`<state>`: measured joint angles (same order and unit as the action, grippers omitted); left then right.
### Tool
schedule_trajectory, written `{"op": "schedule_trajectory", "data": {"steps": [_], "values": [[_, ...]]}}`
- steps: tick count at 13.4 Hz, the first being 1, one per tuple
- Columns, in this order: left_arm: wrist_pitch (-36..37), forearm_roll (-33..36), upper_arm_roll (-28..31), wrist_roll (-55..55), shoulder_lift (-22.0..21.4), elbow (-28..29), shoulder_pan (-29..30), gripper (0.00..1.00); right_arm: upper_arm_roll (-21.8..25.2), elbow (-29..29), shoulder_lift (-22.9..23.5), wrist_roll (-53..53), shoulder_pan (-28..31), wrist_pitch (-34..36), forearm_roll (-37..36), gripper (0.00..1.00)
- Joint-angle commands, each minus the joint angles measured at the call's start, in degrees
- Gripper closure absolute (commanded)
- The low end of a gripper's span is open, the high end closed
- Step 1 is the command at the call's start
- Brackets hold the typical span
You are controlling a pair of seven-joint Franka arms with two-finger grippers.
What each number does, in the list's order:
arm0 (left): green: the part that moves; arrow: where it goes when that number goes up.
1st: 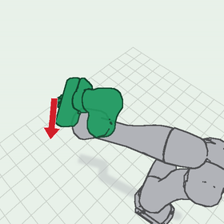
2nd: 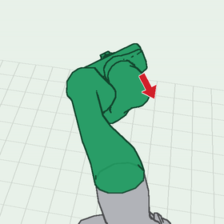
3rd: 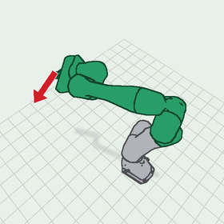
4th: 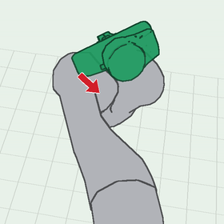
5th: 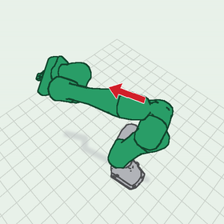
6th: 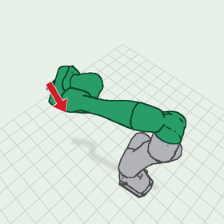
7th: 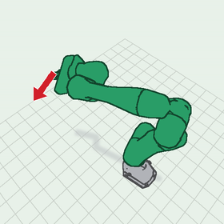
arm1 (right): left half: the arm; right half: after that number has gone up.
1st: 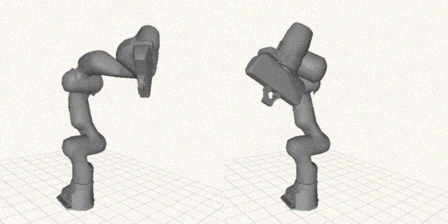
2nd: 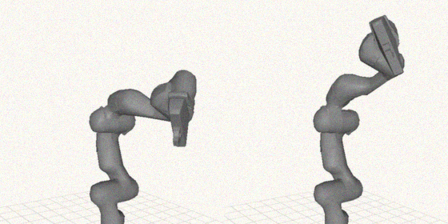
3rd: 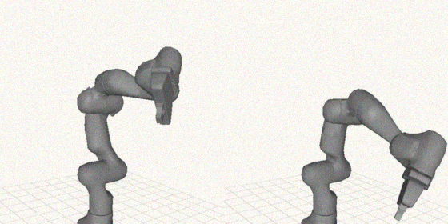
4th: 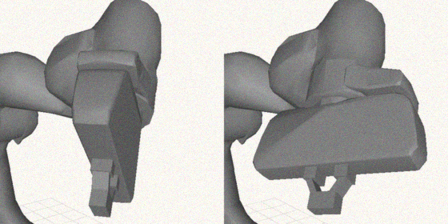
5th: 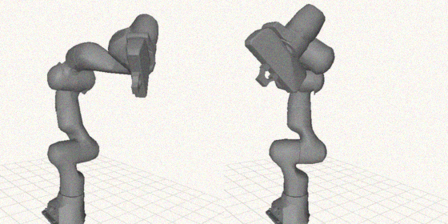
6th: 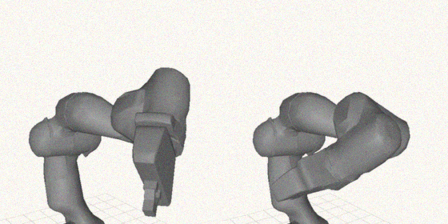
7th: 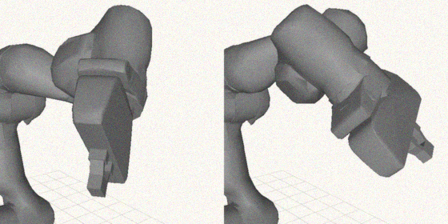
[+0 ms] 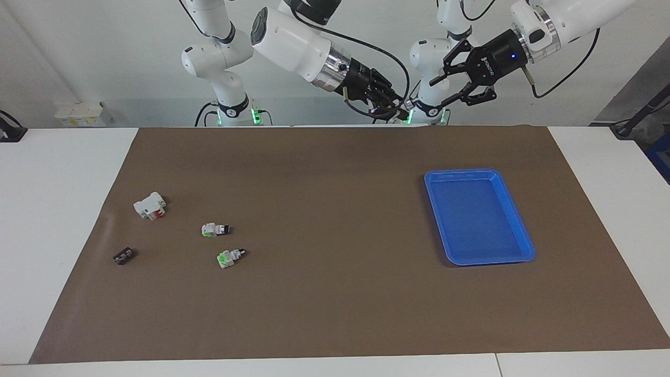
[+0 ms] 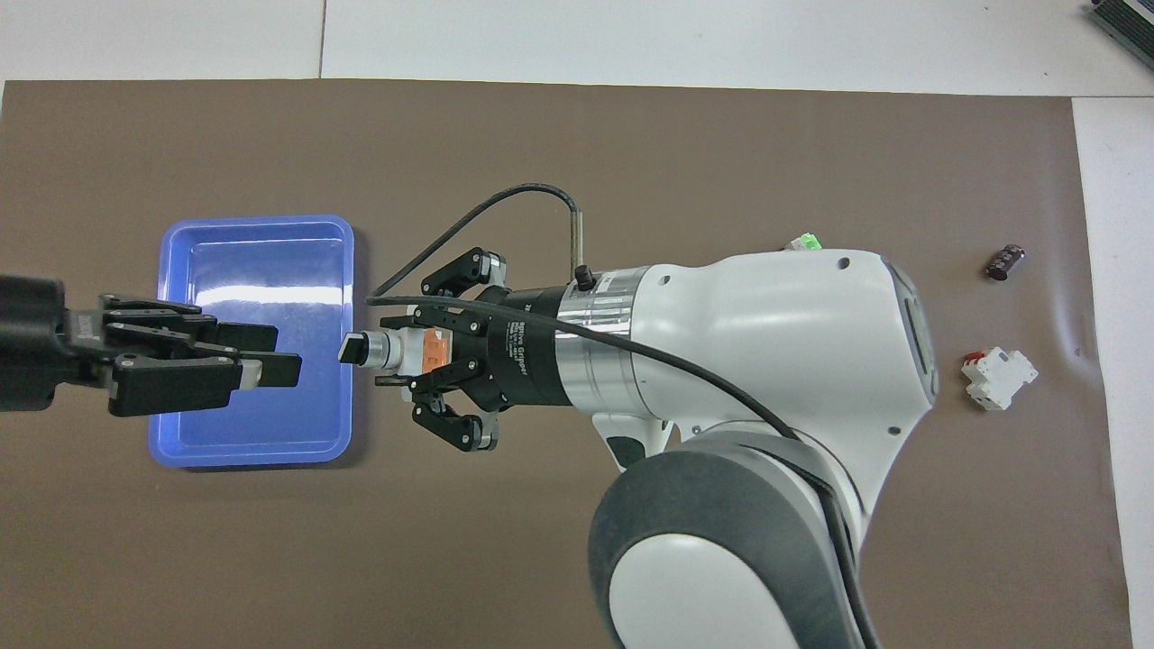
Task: Turn and place switch with both arms
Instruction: 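Reach the left gripper to the switch held by the right gripper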
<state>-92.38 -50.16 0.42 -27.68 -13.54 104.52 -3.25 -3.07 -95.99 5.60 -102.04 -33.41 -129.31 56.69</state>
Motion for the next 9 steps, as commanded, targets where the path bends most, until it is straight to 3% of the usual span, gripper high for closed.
{"op": "schedule_trajectory", "data": {"steps": [1, 9], "values": [[-3.3, -1.4, -0.3, -1.6, -1.5, 2.2, 0.2, 0.66, -0.1, 1.0, 0.5, -0.1, 0.3, 0.6, -0.2, 1.00], [-5.9, -1.3, -3.7, -1.6, -1.4, 3.0, -0.2, 0.63, -0.2, 0.4, 0.3, -0.1, 0.1, -0.1, -0.2, 1.00]]}}
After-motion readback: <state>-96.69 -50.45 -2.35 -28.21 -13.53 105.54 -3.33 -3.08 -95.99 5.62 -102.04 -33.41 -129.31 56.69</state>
